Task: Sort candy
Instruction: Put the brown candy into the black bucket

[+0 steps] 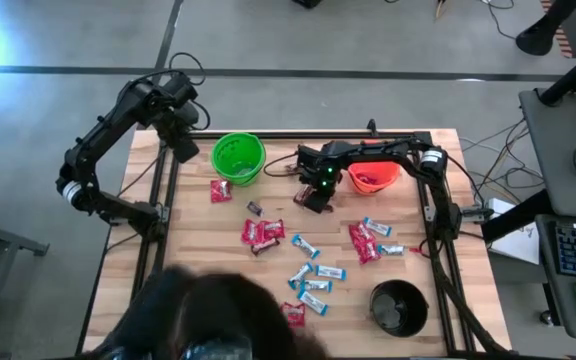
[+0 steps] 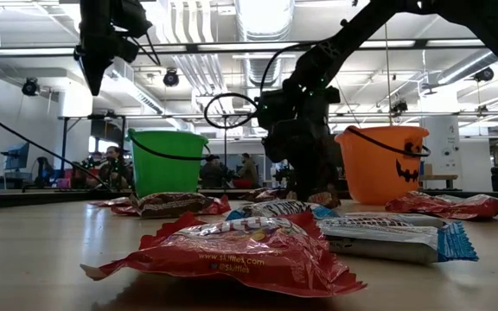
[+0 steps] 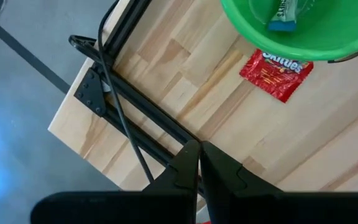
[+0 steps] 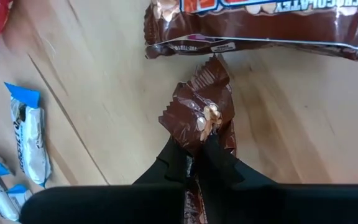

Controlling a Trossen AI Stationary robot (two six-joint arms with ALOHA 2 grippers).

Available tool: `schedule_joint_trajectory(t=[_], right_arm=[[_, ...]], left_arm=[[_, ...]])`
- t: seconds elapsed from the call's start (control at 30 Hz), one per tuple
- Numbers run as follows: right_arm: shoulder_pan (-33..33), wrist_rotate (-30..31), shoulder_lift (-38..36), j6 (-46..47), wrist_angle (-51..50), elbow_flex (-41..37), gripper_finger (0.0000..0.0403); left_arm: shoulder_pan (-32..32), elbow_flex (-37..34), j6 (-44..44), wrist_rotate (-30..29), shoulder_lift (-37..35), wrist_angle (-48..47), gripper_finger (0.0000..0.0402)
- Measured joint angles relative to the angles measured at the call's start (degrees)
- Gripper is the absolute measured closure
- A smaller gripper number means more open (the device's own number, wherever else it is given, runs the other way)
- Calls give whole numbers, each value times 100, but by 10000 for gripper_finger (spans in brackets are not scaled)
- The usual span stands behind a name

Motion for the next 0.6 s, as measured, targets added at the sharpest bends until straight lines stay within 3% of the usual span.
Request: schedule_joint_trajectory(t=[0.43,0.6], right_arm=[[16,106,-142,460,-452,-11,392],[60,491,-476,444,-464,13,392]], left_arm=[[0,0,309,4,29,29,402],[-2,0,368,6,29,30,402]])
